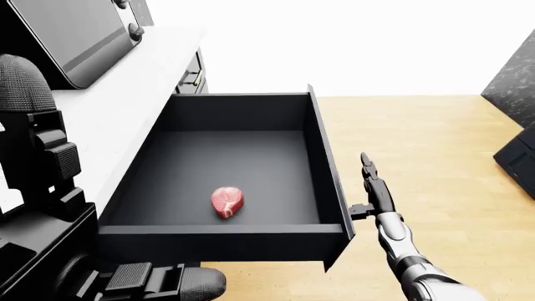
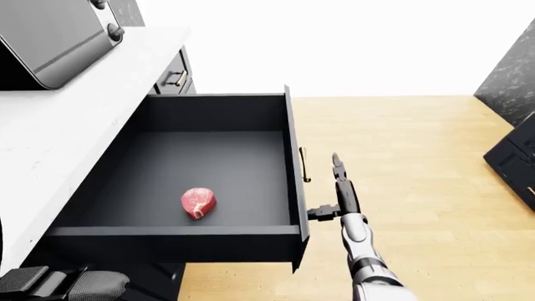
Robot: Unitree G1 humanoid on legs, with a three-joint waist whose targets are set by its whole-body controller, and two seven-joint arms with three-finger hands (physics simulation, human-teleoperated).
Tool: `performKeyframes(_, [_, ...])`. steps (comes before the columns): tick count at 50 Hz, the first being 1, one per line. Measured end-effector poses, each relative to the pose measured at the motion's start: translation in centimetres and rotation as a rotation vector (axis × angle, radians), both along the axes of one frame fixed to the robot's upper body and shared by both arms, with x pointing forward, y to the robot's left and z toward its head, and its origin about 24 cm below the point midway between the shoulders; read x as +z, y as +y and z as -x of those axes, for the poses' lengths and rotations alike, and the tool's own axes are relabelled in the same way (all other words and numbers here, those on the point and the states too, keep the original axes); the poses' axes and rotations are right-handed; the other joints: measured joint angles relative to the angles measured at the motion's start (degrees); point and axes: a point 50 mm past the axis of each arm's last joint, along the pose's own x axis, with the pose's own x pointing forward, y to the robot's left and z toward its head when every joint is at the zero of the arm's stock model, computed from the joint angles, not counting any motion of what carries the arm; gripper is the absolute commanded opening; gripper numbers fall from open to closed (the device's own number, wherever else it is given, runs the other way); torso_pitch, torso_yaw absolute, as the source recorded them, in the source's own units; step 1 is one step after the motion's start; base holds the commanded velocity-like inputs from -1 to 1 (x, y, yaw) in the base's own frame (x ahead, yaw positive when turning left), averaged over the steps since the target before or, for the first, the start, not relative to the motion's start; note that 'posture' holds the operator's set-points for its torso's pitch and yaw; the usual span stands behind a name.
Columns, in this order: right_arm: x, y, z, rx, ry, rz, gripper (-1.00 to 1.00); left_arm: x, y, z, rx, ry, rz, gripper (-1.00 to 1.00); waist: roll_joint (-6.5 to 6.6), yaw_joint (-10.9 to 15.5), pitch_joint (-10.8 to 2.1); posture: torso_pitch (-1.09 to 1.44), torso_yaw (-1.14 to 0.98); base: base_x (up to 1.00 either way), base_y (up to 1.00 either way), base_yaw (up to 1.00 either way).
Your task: Close the right drawer.
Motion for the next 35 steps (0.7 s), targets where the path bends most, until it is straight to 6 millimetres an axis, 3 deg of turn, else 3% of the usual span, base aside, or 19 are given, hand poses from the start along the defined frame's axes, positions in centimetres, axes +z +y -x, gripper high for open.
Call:
performKeyframes(20, [1.0,2.2,-1.4,0.104,-0.011,0.033,1.0,0.2,0.0,-0.1,-0.004,-0.004,-0.017,1.0,-0.04,-0.2,-0.09,0.0,0.0,0.0,0.0,0.0])
performKeyframes(35, [3.0,4.3,-3.6,0.211,-0.017,0.083,1.0,0.3,0.2,0.0,0.0,-0.005,-0.015,1.0,0.12,-0.4,0.01,0.0,0.0,0.0,0.0,0.0])
